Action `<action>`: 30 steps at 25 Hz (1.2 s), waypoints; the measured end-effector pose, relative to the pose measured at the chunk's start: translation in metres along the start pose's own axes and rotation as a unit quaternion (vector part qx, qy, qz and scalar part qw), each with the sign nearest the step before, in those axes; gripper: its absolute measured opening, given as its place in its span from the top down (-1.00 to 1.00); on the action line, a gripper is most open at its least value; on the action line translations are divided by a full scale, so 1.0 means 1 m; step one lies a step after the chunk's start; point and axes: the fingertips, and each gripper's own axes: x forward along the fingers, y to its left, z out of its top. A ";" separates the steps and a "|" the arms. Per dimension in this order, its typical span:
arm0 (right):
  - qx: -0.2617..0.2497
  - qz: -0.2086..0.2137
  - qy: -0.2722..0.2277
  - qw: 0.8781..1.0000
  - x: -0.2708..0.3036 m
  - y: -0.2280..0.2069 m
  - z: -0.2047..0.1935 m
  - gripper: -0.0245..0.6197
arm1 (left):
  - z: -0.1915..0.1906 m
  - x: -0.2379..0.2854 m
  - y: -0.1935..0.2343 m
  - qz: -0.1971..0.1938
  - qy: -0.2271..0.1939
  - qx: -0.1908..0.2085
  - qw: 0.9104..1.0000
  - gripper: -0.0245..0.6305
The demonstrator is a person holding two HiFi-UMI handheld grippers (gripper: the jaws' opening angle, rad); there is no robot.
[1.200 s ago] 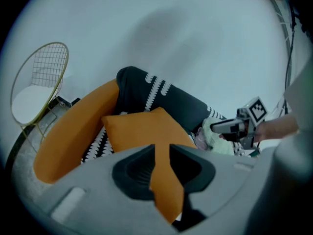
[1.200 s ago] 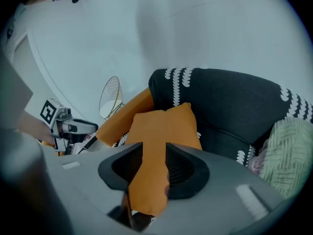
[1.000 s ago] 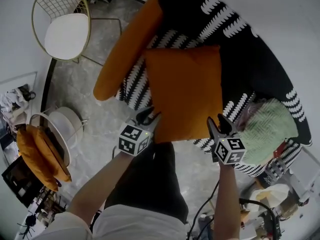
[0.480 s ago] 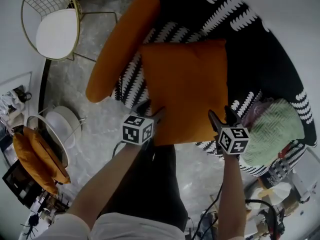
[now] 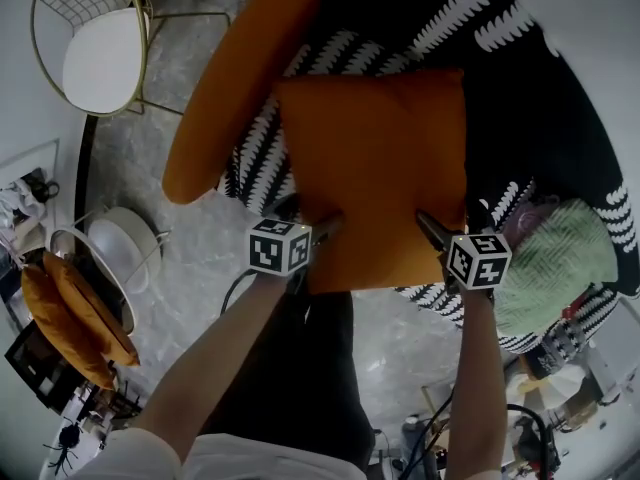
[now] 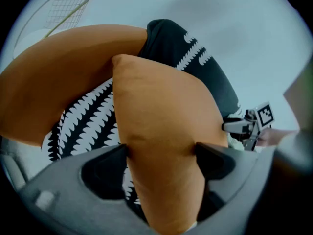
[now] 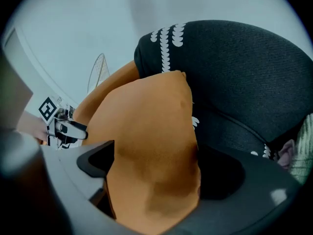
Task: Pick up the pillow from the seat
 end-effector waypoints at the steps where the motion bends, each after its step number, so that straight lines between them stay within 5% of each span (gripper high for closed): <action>1: 0.000 0.004 0.004 1.000 0.004 -0.002 -0.002 -0.74 | -0.001 0.005 0.001 -0.001 0.004 -0.002 1.000 -0.44; 9: 0.006 0.014 0.038 0.999 0.030 -0.013 -0.017 -0.72 | -0.006 0.035 0.007 -0.036 0.031 -0.017 0.999 -0.52; 19: -0.042 -0.006 0.033 0.999 0.026 0.012 -0.019 0.05 | -0.004 0.031 -0.014 -0.040 0.008 0.032 0.999 0.22; 25: -0.039 -0.027 0.000 0.999 -0.008 0.022 -0.017 0.15 | -0.002 0.007 -0.042 -0.044 0.003 0.061 0.997 0.36; 30: -0.012 0.001 -0.012 1.000 -0.036 0.037 -0.021 0.20 | 0.002 -0.022 -0.059 -0.037 -0.018 0.086 0.995 0.37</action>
